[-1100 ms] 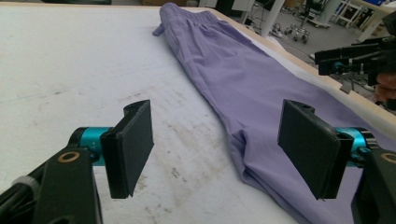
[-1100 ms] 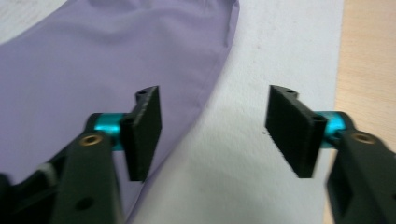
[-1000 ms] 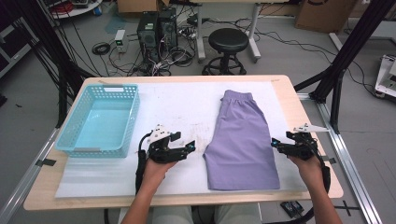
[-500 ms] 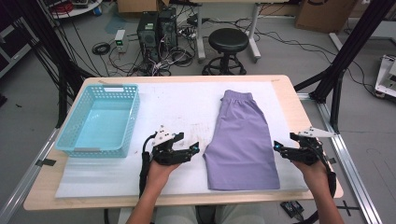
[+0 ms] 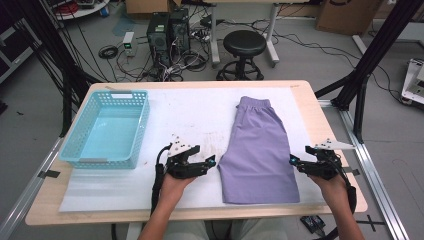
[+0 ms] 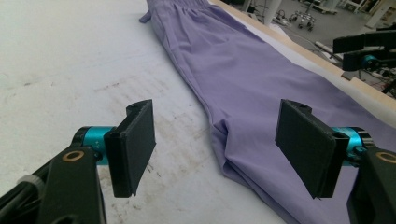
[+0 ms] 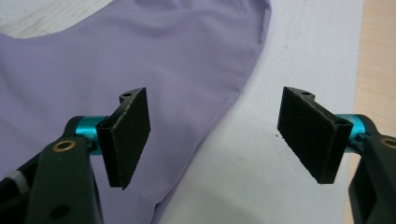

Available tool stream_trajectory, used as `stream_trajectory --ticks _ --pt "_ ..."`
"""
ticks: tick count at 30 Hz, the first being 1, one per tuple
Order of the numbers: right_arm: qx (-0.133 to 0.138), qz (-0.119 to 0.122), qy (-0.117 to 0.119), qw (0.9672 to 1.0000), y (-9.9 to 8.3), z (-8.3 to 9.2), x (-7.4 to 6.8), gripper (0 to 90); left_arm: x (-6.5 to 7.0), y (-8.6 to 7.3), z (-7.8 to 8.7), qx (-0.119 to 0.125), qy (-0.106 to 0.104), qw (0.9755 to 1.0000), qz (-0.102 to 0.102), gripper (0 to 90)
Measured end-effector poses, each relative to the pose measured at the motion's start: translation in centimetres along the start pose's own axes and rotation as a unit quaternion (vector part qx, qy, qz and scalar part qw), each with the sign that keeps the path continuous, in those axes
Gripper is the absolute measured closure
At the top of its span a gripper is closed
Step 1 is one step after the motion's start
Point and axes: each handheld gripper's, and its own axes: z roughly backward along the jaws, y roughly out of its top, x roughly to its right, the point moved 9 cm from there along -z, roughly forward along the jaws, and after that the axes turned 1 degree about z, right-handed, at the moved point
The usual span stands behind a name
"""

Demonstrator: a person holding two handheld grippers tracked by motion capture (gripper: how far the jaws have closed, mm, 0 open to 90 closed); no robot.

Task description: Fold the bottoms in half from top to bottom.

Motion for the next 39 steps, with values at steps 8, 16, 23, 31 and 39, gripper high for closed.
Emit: stream_trajectory --ticks 8,16,23,31,39 --pt "-0.017 -0.004 0.023 0.9996 -0.9 0.0 -0.8 45.8 1.0 -1.1 -1.0 -0.028 -0.004 0.9996 0.004 40.7" --pt "-0.037 -0.003 0.036 0.9987 -1.6 -0.1 -1.3 54.4 1.3 -2.0 -3.7 -0.068 0.001 0.9976 0.015 51.0" --pt "-0.056 -0.007 0.037 0.9977 -2.4 -0.3 -1.4 59.1 1.4 -2.5 -6.0 -0.123 0.004 0.9923 0.012 53.8" --pt "-0.092 -0.006 0.042 0.9948 -3.8 -0.6 -1.7 67.5 1.7 -3.5 -5.9 -0.14 0.0 0.9901 -0.009 78.1" --pt "-0.101 0.003 0.044 0.9939 -4.1 -0.3 -2.0 89.7 2.0 -3.9 -5.2 -0.142 -0.013 0.9898 -0.005 87.8"
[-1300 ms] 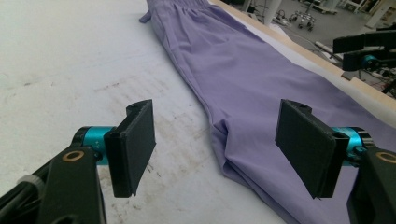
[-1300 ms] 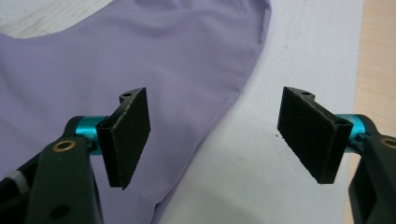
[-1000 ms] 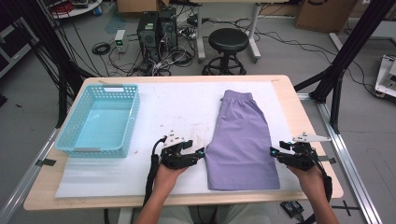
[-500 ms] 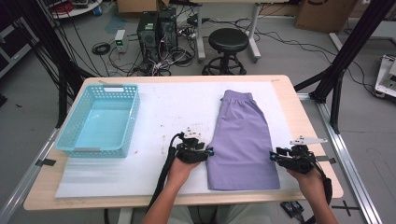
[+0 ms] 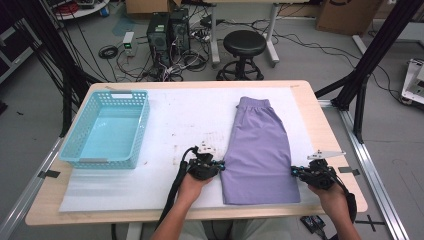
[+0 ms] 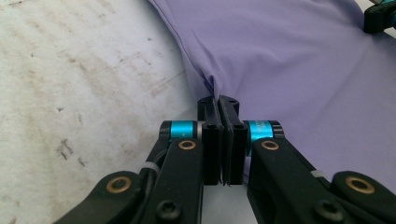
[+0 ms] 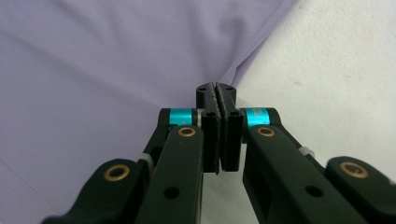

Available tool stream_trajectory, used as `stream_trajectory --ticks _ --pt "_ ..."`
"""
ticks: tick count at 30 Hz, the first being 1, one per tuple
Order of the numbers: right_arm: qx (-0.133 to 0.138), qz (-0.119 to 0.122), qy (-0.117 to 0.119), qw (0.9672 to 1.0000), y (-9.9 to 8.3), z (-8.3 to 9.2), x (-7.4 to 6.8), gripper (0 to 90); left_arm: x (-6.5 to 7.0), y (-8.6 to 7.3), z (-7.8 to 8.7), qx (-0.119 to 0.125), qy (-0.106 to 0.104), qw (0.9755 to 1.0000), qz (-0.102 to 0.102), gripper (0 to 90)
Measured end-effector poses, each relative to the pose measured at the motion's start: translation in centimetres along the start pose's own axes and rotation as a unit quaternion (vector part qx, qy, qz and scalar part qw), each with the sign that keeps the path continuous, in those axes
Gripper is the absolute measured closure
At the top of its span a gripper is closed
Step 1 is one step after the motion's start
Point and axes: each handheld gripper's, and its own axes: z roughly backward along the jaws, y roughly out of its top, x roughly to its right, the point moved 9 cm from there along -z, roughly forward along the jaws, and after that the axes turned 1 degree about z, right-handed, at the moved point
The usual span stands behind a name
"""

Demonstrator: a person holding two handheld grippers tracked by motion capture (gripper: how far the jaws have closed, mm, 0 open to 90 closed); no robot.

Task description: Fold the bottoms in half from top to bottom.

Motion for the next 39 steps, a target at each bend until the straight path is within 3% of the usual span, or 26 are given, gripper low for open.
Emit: stream_trajectory --ticks 7,19,23,25,26,28,29,31,34,39 --pt "-0.001 -0.002 0.006 1.0 -0.5 0.3 -0.5 90.0 0.3 -0.9 1.1 0.001 -0.013 0.9999 0.002 87.9" --pt "-0.011 0.024 0.009 0.9996 -2.9 2.0 -4.3 90.0 1.8 -4.0 4.1 0.001 -0.026 0.9995 -0.017 87.9" --pt "-0.013 0.016 0.014 0.9997 -3.8 2.6 -5.2 89.9 2.6 -5.0 5.0 -0.001 -0.033 0.9992 -0.022 87.9" --pt "-0.015 0.013 0.017 0.9996 -4.1 2.9 -5.5 87.3 2.9 -5.4 5.3 -0.001 -0.035 0.9992 -0.022 87.4" --pt "-0.014 0.011 0.016 0.9997 -4.2 3.1 -5.6 81.6 2.9 -5.5 5.5 -0.002 -0.035 0.9992 -0.02 84.6" --pt "0.004 -0.001 0.008 1.0 -3.6 3.6 -5.4 69.2 2.6 -5.1 5.6 0.003 -0.024 0.9996 -0.011 65.0" --pt "0.007 -0.005 0.006 0.9999 -3.5 3.7 -5.2 66.6 2.2 -4.5 5.7 0.012 -0.014 0.9998 -0.003 62.4" --pt "0.024 -0.025 -0.003 0.9994 -2.4 3.8 -4.4 62.8 1.8 -3.7 5.6 0.024 -0.008 0.9996 0.009 61.9" --pt "0.038 -0.032 -0.017 0.9986 -1.1 3.1 -3.5 62.7 1.6 -2.7 4.5 0.015 -0.007 0.9998 0.007 59.8" --pt "0.023 -0.035 -0.019 0.9989 0.0 1.0 -2.7 66.4 1.9 -2.6 2.7 -0.012 -0.008 0.9999 -0.001 63.0"
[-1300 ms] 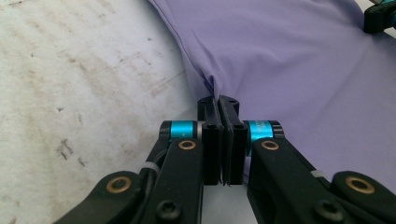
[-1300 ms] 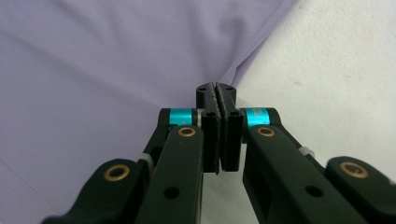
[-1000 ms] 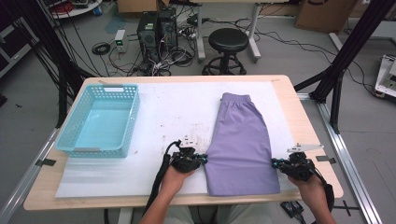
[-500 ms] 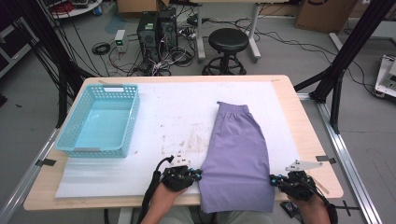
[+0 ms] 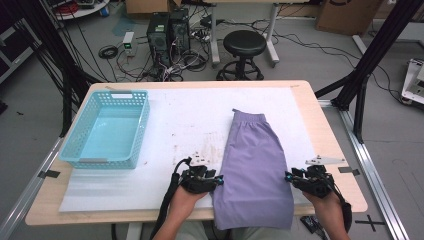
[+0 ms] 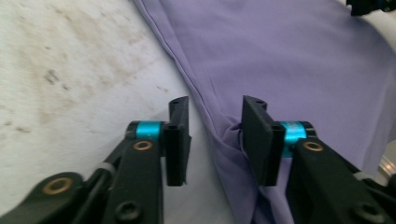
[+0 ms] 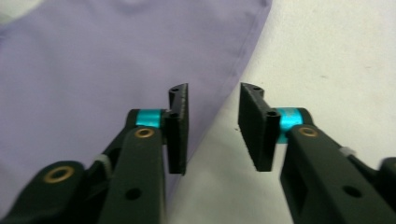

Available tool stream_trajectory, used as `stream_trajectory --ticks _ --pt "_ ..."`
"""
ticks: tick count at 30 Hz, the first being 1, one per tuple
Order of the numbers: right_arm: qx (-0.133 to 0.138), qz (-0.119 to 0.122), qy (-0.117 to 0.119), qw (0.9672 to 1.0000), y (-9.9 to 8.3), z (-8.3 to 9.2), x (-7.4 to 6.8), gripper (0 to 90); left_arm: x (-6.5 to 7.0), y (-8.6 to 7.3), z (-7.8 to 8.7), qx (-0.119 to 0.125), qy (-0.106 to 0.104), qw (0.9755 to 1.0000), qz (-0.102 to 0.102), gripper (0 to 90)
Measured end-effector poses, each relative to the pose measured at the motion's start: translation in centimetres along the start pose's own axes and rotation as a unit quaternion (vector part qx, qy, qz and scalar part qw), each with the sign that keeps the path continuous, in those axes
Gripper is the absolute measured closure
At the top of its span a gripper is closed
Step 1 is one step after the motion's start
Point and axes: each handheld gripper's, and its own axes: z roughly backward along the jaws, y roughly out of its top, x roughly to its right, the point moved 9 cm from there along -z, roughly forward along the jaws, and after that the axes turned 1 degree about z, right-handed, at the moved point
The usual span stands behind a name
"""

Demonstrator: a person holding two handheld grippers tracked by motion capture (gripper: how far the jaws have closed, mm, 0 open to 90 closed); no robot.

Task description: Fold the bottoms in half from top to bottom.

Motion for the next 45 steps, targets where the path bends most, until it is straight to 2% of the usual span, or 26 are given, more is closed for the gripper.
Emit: stream_trajectory --ticks 2,3,4,5,6,9,10,15,17,18,21,22,26,28,30,31,32,33,34,35,36,38,45 --pt "-0.01 0.002 0.004 0.9999 -0.1 -0.7 0.1 71.7 0.1 -0.1 0.0 0.0 0.003 1.0 -0.007 70.9" --pt "-0.019 0.003 0.005 0.9998 -0.4 -1.0 0.2 76.4 0.2 -0.2 0.0 -0.002 -0.001 1.0 -0.009 78.4" --pt "-0.016 0.008 0.003 0.9998 -0.5 -1.1 0.2 79.2 0.2 -0.3 0.1 -0.003 0.0 0.9999 -0.013 79.9" --pt "-0.013 0.01 0.008 0.9998 -0.6 -1.0 0.2 84.9 0.3 -0.4 0.2 -0.003 0.0 0.9999 -0.015 82.2" --pt "-0.015 0.008 0.024 0.9996 -0.7 -1.0 0.1 89.7 0.3 -0.6 0.4 -0.002 0.0 0.9999 -0.015 84.8" --pt "-0.014 0.015 0.017 0.9996 -0.9 -0.8 0.0 89.9 0.1 -1.0 0.8 0.002 -0.003 0.9999 -0.016 86.7" --pt "-0.015 0.017 0.019 0.9996 -0.9 -0.8 0.0 90.0 0.2 -1.1 0.9 0.003 -0.007 0.9999 -0.012 86.7" --pt "-0.019 0.025 0.024 0.9992 -1.3 -0.5 -0.7 90.0 0.3 -1.7 1.8 -0.001 -0.017 0.9997 -0.019 86.7" --pt "-0.023 0.029 0.025 0.999 -1.5 -0.3 -1.2 89.8 0.3 -1.8 2.3 0.001 -0.022 0.9996 -0.015 84.4" --pt "-0.026 0.03 0.025 0.9989 -1.6 -0.2 -1.4 88.6 0.1 -1.7 2.7 0.008 -0.023 0.9997 -0.01 79.4" --pt "-0.014 0.021 0.026 0.9993 -1.3 0.3 -1.5 77.7 -0.5 -0.9 3.6 0.034 -0.027 0.999 0.01 62.6" --pt "-0.004 0.015 0.025 0.9996 -0.9 0.4 -1.4 71.7 -0.5 -0.7 3.6 0.036 -0.029 0.9989 0.01 61.1" --pt "0.015 -0.009 0.018 0.9997 0.4 0.0 -0.6 62.0 -0.5 0.3 2.3 0.032 -0.031 0.999 0.008 59.9" --pt "0.02 -0.02 0.018 0.9994 0.9 -0.5 -0.3 61.2 -0.3 0.6 1.2 0.024 -0.034 0.9991 0.01 59.0" --pt "0.02 -0.017 0.012 0.9996 1.3 -1.1 0.0 64.0 -0.3 0.6 0.1 0.009 -0.03 0.9994 0.011 59.3" --pt "0.016 -0.017 0.011 0.9997 1.4 -1.5 0.2 66.9 -0.3 0.4 -0.4 0.0 -0.026 0.9997 0.004 60.5" --pt "0.009 -0.015 0.008 0.9998 1.4 -1.9 0.3 73.2 -0.3 0.4 -0.5 0.005 -0.02 0.9998 -0.002 65.1" --pt "0.003 -0.014 0.01 0.9999 1.2 -2.1 0.3 78.6 -0.4 0.3 -0.5 0.001 -0.012 0.9998 -0.013 72.4" --pt "-0.006 -0.008 0.01 0.9999 1.0 -2.4 0.4 81.2 -0.3 0.2 -0.5 -0.002 -0.012 0.9998 -0.015 82.9" --pt "-0.006 -0.002 0.009 0.9999 0.9 -2.5 0.3 84.2 -0.2 0.0 -0.4 -0.002 -0.013 0.9997 -0.02 87.0" --pt "-0.005 0.007 0.017 0.9998 0.7 -2.3 0.1 89.7 -0.2 0.0 -0.3 -0.002 -0.016 0.9997 -0.02 87.5" --pt "-0.009 0.015 0.014 0.9997 0.5 -2.1 0.0 89.9 0.0 -0.4 0.0 -0.003 -0.019 0.9996 -0.021 87.8" --pt "-0.022 0.028 0.034 0.9988 -1.0 -0.8 -1.5 89.7 1.4 -2.3 1.8 -0.013 -0.042 0.9984 -0.034 87.9"
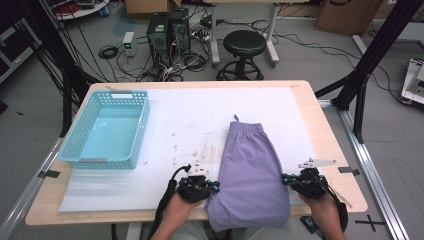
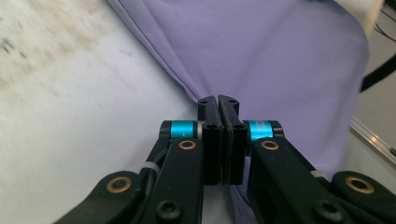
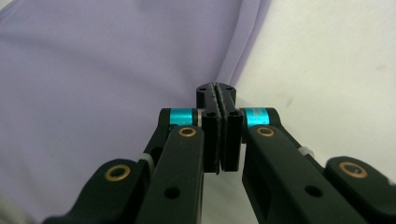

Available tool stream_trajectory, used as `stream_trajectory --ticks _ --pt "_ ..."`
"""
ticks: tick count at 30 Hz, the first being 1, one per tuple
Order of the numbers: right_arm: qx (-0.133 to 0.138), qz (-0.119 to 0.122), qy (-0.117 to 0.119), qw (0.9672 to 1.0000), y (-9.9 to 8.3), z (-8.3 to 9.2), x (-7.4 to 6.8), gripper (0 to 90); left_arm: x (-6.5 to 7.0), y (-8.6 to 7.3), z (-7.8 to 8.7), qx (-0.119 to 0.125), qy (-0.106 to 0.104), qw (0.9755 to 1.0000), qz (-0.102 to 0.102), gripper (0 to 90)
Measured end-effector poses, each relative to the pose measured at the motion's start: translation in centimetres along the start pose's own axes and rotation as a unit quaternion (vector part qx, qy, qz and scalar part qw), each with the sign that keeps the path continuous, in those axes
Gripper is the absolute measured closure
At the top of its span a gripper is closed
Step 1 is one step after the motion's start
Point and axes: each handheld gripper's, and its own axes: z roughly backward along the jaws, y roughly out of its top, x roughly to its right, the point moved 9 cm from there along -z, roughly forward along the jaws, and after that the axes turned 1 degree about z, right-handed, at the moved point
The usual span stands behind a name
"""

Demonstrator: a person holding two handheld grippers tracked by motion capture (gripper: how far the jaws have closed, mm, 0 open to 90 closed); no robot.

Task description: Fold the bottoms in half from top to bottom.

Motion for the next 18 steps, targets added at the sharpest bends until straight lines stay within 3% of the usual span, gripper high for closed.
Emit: stream_trajectory --ticks 2,3,5,7,11,15,18 --pt "-0.006 0.003 0.006 1.0 -0.5 0.4 -0.6 79.9 0.1 -0.2 0.3 -0.003 -0.005 1.0 0.002 87.0" --pt "-0.005 0.003 0.005 1.0 -0.5 0.6 -0.8 74.9 0.0 0.0 0.3 -0.001 -0.004 1.0 0.006 82.8" --pt "0.015 0.001 0.002 0.9999 0.3 0.7 -0.7 66.9 -0.5 0.8 0.0 0.005 0.003 0.9998 0.021 65.7" --pt "0.036 -0.006 0.0 0.9993 1.6 0.7 -0.3 66.9 -1.2 2.0 -0.4 0.009 0.013 0.9997 0.02 60.4" --pt "0.053 -0.015 -0.014 0.9984 3.8 -0.6 0.5 71.7 -2.6 4.4 -1.9 0.029 0.034 0.9984 0.033 57.9" --pt "0.029 -0.003 -0.025 0.9993 4.1 -2.4 0.9 84.2 -3.8 4.8 -3.6 0.019 0.045 0.9976 0.05 58.7" --pt "0.023 0.003 -0.033 0.9992 3.9 -3.2 1.2 90.0 -3.5 5.0 -4.2 0.019 0.054 0.998 0.027 68.9"
